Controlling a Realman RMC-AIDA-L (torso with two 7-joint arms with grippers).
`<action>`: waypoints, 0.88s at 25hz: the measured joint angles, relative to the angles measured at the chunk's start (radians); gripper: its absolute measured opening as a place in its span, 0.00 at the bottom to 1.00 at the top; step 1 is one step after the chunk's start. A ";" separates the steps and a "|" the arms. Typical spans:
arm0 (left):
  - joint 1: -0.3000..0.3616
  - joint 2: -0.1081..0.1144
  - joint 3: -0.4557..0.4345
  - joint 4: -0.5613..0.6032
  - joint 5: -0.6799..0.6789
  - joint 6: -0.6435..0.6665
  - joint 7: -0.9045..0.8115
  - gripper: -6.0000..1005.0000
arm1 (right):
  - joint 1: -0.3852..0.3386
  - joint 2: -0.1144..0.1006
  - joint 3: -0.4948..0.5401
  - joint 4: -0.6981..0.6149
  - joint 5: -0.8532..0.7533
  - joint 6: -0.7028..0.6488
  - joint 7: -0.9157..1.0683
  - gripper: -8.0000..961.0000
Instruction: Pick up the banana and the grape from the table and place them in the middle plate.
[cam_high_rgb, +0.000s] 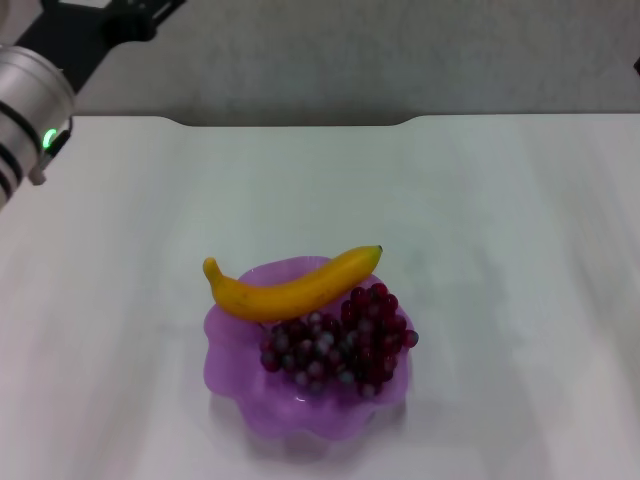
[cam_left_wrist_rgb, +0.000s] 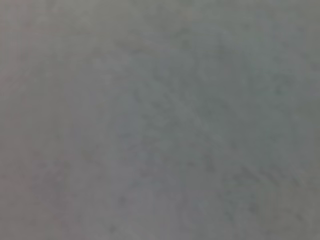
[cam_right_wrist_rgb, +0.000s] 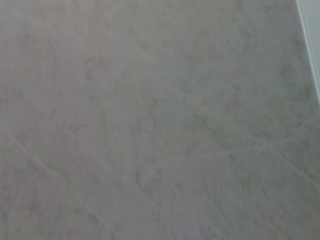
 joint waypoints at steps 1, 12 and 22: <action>0.002 0.000 -0.007 -0.004 -0.005 0.003 -0.002 0.88 | 0.000 0.000 0.000 0.000 0.000 -0.001 -0.001 0.92; 0.020 0.002 -0.060 -0.046 -0.008 0.006 0.016 0.89 | 0.008 0.000 -0.017 -0.002 0.004 -0.029 -0.027 0.92; 0.008 0.004 -0.127 -0.222 -0.016 0.153 -0.056 0.88 | 0.002 0.000 0.000 0.000 0.055 -0.070 -0.050 0.92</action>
